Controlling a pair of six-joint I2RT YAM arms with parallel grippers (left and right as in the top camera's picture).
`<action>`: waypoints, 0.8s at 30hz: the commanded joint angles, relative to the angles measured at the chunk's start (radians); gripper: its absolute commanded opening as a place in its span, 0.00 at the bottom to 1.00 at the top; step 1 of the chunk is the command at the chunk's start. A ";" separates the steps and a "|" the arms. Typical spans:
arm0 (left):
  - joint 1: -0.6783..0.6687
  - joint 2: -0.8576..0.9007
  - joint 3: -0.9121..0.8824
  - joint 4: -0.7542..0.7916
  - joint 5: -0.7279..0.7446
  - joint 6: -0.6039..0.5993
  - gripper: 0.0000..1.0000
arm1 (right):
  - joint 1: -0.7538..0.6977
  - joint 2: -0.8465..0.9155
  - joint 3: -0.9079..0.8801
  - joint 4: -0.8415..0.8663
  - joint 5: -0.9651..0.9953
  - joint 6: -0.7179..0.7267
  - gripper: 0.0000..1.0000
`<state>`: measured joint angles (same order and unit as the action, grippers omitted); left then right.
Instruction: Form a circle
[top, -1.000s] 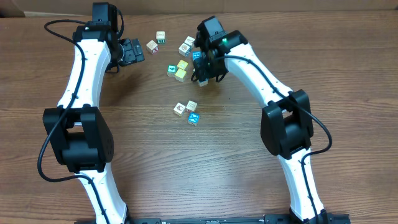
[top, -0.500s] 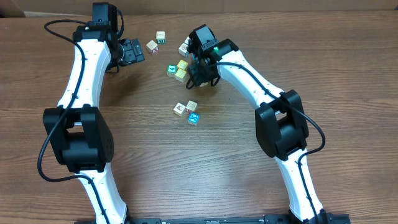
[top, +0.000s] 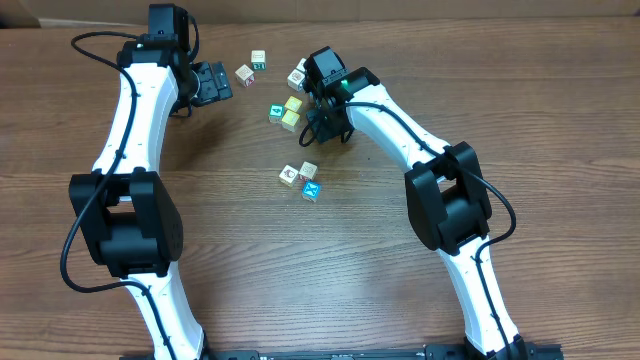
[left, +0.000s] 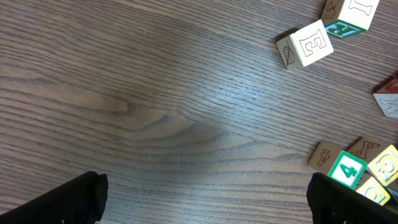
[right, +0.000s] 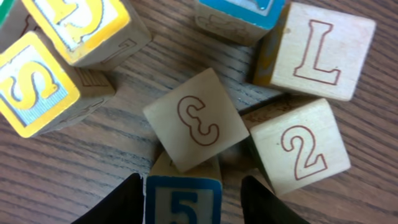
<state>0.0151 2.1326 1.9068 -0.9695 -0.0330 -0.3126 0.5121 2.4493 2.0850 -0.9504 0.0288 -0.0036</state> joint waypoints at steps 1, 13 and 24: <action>0.002 0.003 0.019 0.001 0.007 -0.009 1.00 | -0.001 0.006 -0.002 0.002 0.014 -0.005 0.50; 0.002 0.003 0.019 0.001 0.007 -0.009 1.00 | -0.001 0.006 0.050 -0.051 0.011 -0.001 0.51; 0.002 0.003 0.019 0.001 0.007 -0.009 1.00 | -0.001 0.006 0.050 -0.050 0.011 -0.001 0.51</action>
<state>0.0151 2.1326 1.9068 -0.9695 -0.0330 -0.3126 0.5121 2.4493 2.1048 -1.0031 0.0334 -0.0036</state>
